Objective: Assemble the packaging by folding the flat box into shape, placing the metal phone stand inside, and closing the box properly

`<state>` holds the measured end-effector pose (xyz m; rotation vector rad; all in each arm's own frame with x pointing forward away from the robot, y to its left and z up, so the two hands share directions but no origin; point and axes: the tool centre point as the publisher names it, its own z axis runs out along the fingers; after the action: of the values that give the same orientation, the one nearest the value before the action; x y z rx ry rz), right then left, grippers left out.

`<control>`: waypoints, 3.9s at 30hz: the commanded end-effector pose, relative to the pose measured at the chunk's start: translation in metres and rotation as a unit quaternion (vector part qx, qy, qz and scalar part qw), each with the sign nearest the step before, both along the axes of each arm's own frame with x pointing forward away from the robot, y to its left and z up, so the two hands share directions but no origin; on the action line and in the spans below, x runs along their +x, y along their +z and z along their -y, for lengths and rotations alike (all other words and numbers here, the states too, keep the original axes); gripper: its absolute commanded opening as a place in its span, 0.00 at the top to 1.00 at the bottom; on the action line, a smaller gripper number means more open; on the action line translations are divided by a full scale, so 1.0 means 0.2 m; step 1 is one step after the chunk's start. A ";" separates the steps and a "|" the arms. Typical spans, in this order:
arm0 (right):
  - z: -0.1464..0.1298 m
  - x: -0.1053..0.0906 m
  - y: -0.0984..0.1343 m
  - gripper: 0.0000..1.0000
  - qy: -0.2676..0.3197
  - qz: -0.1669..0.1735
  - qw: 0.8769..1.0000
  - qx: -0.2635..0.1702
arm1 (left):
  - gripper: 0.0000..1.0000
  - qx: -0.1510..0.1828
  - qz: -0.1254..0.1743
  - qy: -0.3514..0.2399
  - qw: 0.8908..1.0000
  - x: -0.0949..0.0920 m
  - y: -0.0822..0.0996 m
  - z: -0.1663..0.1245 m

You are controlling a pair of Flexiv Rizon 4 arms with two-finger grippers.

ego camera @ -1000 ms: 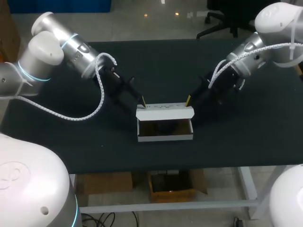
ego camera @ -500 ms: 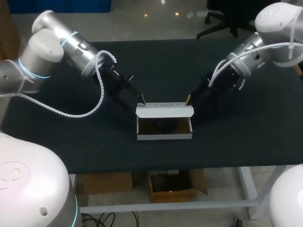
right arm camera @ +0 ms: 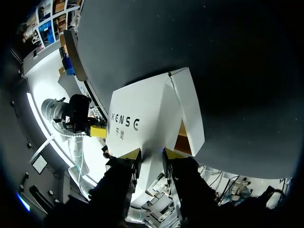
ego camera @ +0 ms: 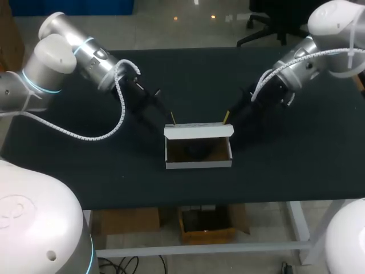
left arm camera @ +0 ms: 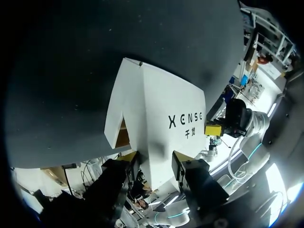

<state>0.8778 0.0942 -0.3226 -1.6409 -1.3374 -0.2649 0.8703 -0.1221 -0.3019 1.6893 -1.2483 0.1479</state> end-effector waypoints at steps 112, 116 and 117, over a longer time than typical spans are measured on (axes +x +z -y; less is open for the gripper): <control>-0.03 0.06 -0.17 0.62 0.036 0.017 0.999 -0.035 | 0.51 0.088 0.102 -0.023 0.991 0.02 -0.08 -0.03; -0.05 0.03 -0.18 0.62 0.036 0.016 0.999 -0.034 | 0.50 0.093 0.103 -0.025 0.990 0.02 -0.08 -0.05; -0.05 0.03 -0.18 0.62 0.036 0.016 0.999 -0.035 | 0.50 0.095 0.104 -0.025 0.990 0.02 -0.08 -0.06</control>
<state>0.8838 0.1017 -0.3558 -1.6495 -1.4416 -0.2075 0.8761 -0.1131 -0.3205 1.8333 -1.4956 0.1873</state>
